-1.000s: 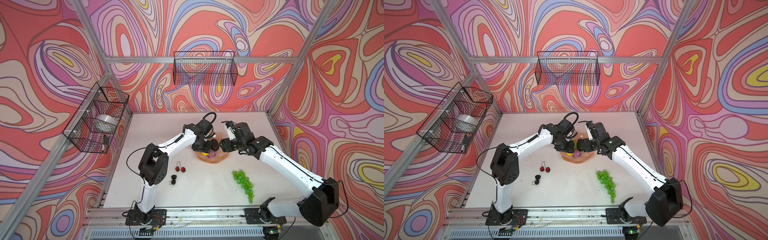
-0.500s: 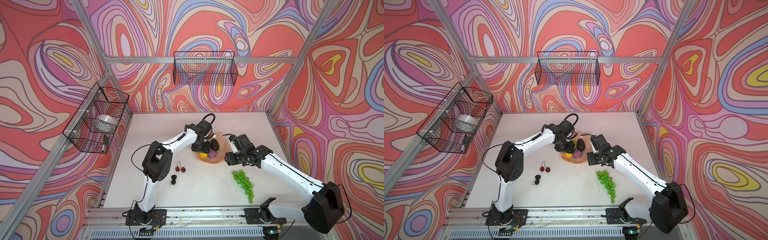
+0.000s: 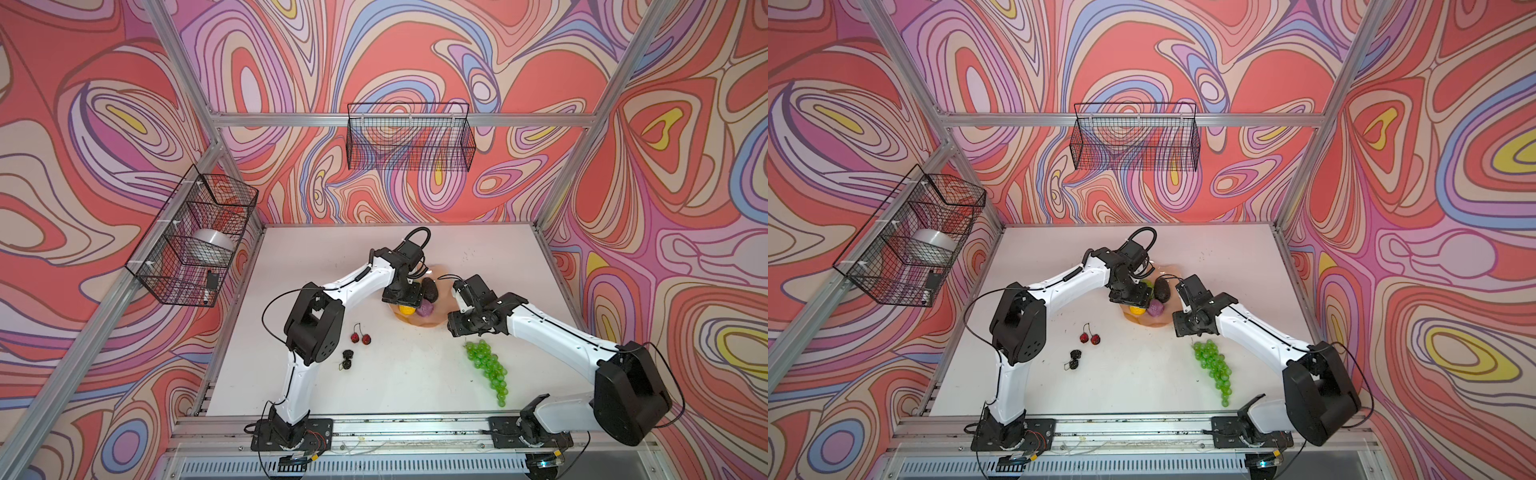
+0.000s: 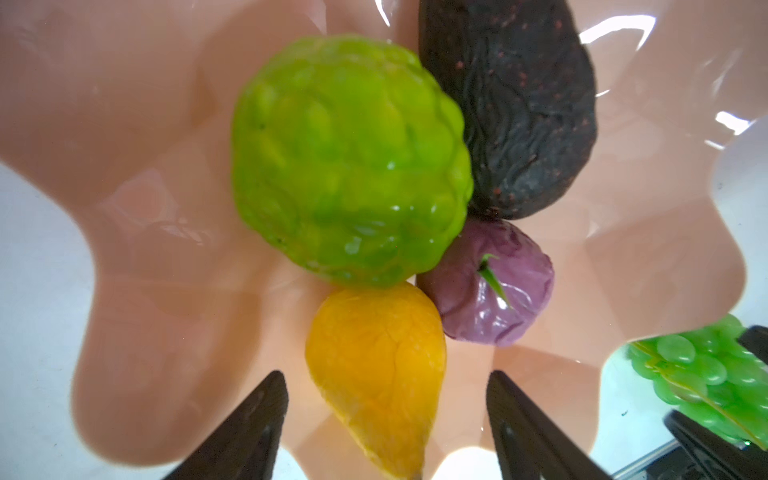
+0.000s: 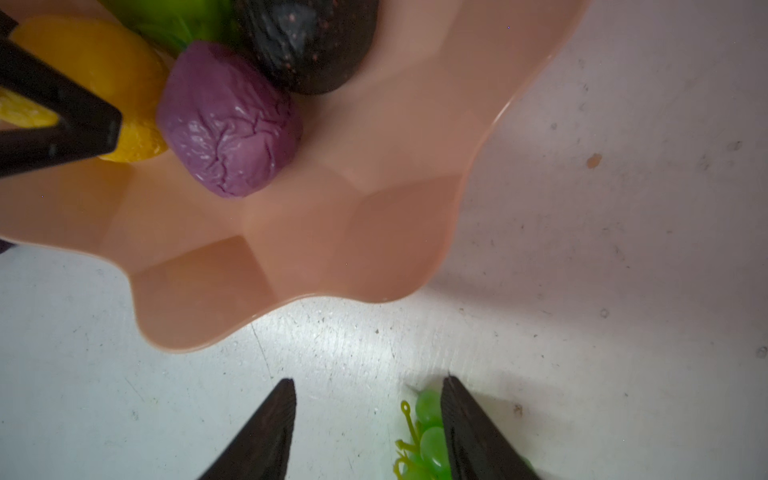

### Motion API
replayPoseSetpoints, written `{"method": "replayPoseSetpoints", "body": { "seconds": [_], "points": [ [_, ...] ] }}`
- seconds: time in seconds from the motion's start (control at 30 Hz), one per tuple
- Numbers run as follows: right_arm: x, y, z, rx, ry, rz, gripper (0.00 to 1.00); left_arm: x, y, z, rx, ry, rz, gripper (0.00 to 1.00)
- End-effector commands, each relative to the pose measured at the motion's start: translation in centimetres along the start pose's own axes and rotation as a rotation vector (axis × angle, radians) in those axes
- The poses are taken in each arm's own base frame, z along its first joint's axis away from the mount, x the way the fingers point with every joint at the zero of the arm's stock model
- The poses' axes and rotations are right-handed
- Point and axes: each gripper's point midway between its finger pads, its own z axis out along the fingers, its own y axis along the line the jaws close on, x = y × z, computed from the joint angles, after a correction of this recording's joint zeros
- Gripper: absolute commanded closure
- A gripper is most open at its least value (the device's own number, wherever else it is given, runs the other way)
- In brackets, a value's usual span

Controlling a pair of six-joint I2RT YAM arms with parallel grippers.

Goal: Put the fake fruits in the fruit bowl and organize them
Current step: 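Release the pear and lift the left gripper while the right gripper reaches the grapes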

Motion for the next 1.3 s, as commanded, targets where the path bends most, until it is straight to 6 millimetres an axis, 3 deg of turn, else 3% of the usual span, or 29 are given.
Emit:
{"method": "replayPoseSetpoints", "body": {
  "seconds": [0.0, 0.23, 0.43, 0.63, 0.9, 1.07, 1.27],
  "points": [
    [0.8, -0.3, 1.1, 0.025, 0.032, 0.022, 0.41, -0.2, -0.6, -3.9, 0.053, -0.054, -0.013, 0.20],
    [1.1, -1.5, 2.6, 0.101, 0.068, 0.046, 0.42, 0.0, -0.7, -8.9, 0.073, -0.151, -0.023, 0.19],
    [1.9, -1.2, 2.9, 0.074, 0.089, 0.065, 0.49, 0.4, -0.3, -11.5, 0.088, -0.217, -0.050, 0.18],
    [3.3, -1.2, 2.9, 0.061, 0.114, 0.080, 0.56, 0.7, 0.4, -12.1, 0.082, -0.240, -0.070, 0.18],
    [2.9, -1.5, 3.3, 0.096, 0.108, 0.075, 0.62, 0.9, 1.0, -12.5, 0.088, -0.263, -0.100, 0.18],
    [2.9, -1.4, 4.0, 0.092, 0.119, 0.075, 0.80, 1.2, 1.4, -12.7, 0.080, -0.267, -0.107, 0.19],
    [2.4, -1.4, 2.7, 0.090, 0.082, 0.075, 0.94, 1.2, 1.7, -12.6, 0.084, -0.273, -0.123, 0.19]
  ]
}}
